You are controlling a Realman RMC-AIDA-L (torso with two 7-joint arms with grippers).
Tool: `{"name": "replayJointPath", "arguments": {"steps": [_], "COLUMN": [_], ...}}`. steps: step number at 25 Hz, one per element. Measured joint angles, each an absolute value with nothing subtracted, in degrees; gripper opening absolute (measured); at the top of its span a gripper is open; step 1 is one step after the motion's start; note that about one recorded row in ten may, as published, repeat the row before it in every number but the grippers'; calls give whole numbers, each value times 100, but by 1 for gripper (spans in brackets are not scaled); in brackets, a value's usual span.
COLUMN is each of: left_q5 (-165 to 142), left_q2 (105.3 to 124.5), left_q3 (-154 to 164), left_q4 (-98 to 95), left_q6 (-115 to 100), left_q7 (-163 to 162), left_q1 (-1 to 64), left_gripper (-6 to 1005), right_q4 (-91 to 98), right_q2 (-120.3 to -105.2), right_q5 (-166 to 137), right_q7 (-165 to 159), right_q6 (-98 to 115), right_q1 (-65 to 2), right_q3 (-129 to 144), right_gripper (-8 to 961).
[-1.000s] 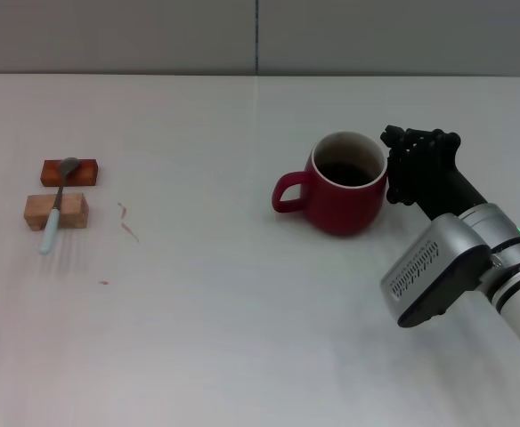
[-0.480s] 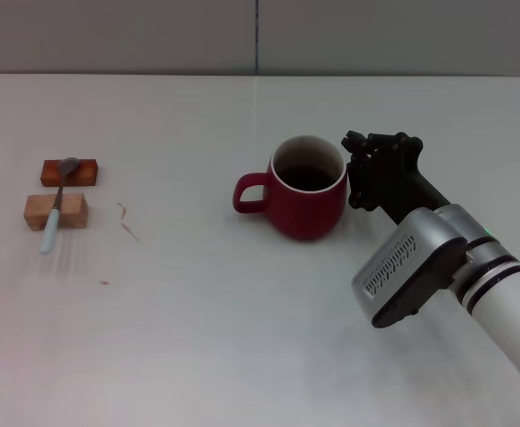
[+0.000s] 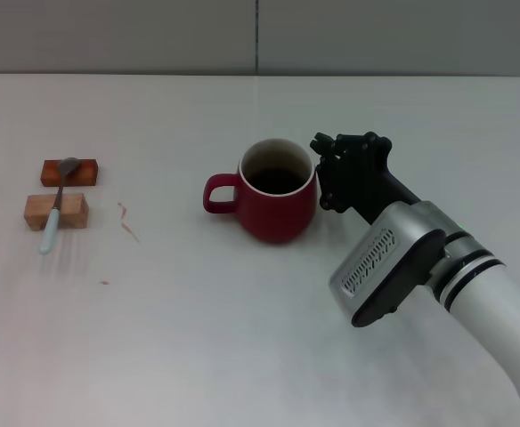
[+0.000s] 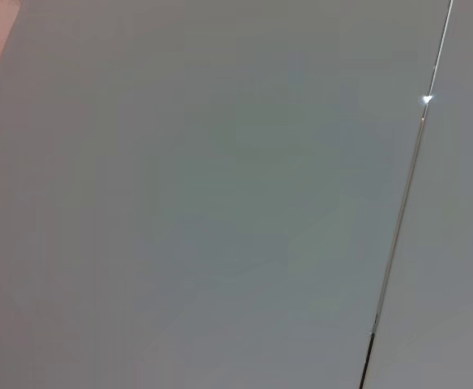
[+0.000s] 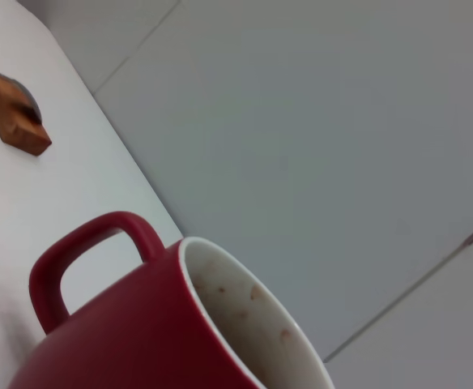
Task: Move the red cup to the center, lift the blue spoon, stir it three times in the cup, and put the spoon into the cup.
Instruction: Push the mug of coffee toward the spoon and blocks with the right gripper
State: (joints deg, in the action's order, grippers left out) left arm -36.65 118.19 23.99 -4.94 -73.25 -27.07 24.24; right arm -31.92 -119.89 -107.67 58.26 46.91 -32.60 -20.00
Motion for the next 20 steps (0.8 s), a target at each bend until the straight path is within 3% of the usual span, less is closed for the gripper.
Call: {"name": "replayJointPath", "arguments": {"steps": [11, 20], "left_q5": [-3667, -3674], "left_q2": [11830, 11823], "left_q3": [2408, 2647], "left_q4": [-461, -489], "left_q6": [-7343, -7303], "left_q7": [-2707, -2685], "left_q1": [2470, 2569], "left_gripper": [786, 782], "right_q4": [-2646, -1931], "right_q2": [-11982, -11915], "right_q5": [-10723, -10716], "right_q7": [5222, 2514], "right_q6": [5491, 7412], "right_q1": [-3000, -2123], "right_q3": [-2499, -3721], "right_gripper": [56, 85]}}
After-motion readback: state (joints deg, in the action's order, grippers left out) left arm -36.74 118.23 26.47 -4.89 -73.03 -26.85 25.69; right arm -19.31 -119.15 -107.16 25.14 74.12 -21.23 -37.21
